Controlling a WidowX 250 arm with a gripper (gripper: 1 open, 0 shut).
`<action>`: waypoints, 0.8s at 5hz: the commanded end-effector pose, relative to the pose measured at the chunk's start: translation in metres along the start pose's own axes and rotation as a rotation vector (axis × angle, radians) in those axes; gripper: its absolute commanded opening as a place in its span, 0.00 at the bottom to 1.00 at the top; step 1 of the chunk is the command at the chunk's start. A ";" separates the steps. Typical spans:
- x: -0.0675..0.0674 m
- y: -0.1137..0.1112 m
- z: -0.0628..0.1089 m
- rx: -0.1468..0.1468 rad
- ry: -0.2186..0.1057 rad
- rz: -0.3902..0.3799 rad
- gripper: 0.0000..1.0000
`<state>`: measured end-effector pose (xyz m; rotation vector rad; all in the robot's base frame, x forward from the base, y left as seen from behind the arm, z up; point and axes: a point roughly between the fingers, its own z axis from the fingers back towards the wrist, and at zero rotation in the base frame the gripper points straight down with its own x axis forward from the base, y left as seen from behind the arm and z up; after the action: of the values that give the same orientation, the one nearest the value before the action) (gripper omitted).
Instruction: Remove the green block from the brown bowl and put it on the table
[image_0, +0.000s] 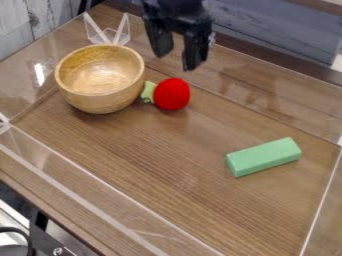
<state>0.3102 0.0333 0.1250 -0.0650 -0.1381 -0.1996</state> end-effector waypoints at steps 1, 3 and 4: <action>0.007 0.010 -0.002 0.015 -0.030 -0.044 1.00; 0.004 0.014 -0.012 0.032 -0.055 0.030 1.00; 0.009 0.023 -0.019 0.038 -0.072 0.055 1.00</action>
<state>0.3208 0.0499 0.0918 -0.0504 -0.1647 -0.1434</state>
